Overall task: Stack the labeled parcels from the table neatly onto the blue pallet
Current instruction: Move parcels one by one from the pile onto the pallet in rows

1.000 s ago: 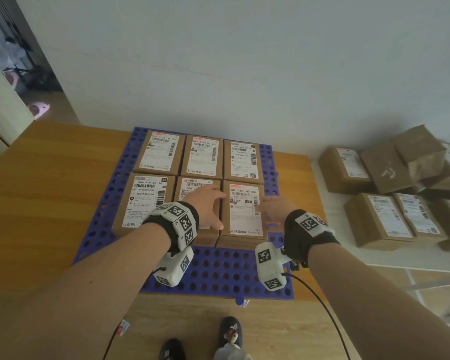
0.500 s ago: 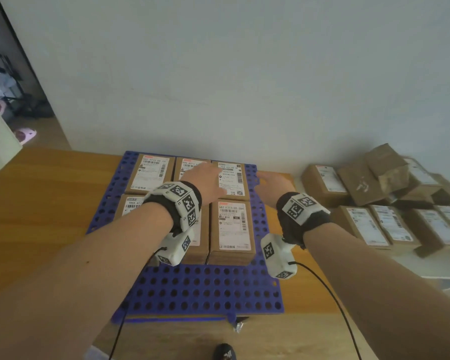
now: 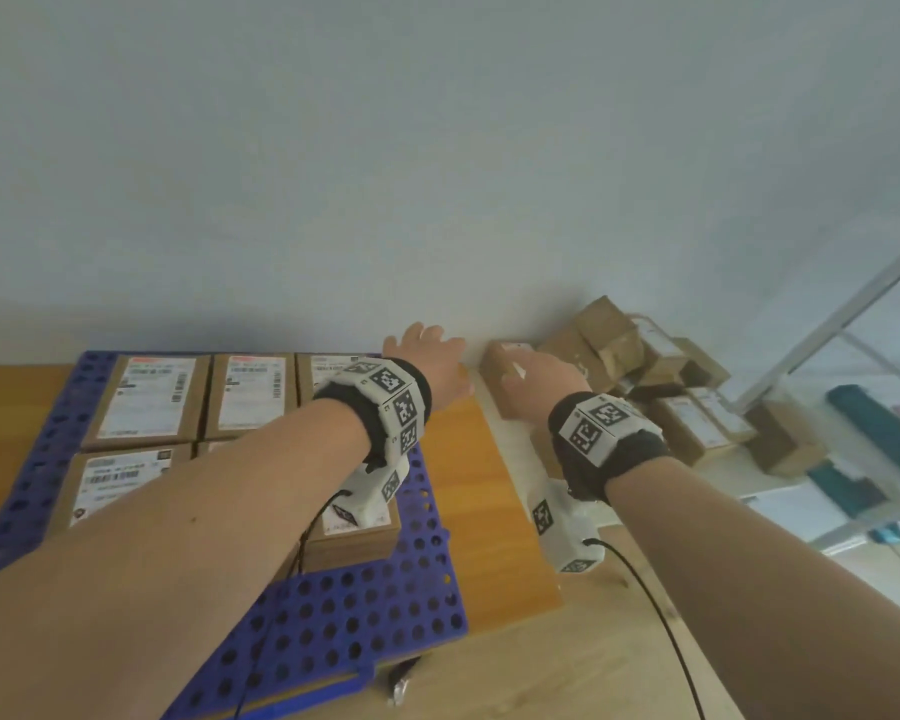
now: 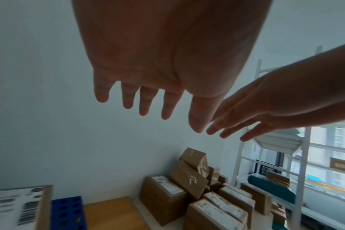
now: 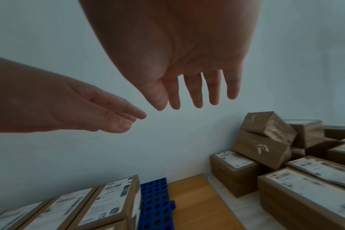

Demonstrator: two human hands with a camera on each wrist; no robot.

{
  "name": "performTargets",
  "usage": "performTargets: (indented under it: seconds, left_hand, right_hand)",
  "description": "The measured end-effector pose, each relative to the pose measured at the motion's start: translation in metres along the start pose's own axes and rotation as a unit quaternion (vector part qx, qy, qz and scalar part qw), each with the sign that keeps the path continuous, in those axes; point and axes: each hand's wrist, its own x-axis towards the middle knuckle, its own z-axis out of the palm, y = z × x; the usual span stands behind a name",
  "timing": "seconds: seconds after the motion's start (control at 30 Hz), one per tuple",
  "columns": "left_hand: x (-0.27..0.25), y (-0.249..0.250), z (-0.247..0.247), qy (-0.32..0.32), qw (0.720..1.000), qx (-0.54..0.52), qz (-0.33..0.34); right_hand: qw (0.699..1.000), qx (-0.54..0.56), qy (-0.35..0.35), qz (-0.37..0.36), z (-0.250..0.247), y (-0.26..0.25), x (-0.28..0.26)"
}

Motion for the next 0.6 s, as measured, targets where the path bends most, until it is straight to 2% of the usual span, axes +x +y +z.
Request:
performTargets:
  seconds: [0.3,0.5,0.6]
  left_hand:
    - [0.038,0.111,0.010,-0.006,0.998,0.048,0.043]
    - [0.081,0.208,0.029,-0.012,0.995,0.082,0.053]
    - [0.103,0.260,0.040,-0.005,0.995,0.078,0.066]
  right_hand:
    - [0.999,0.029,-0.005,0.041,-0.020,0.117,0.003]
    - [0.994,0.087,0.004,0.063,-0.042,0.226,0.003]
    - [0.995,0.079,0.017,0.062,-0.050,0.279,0.008]
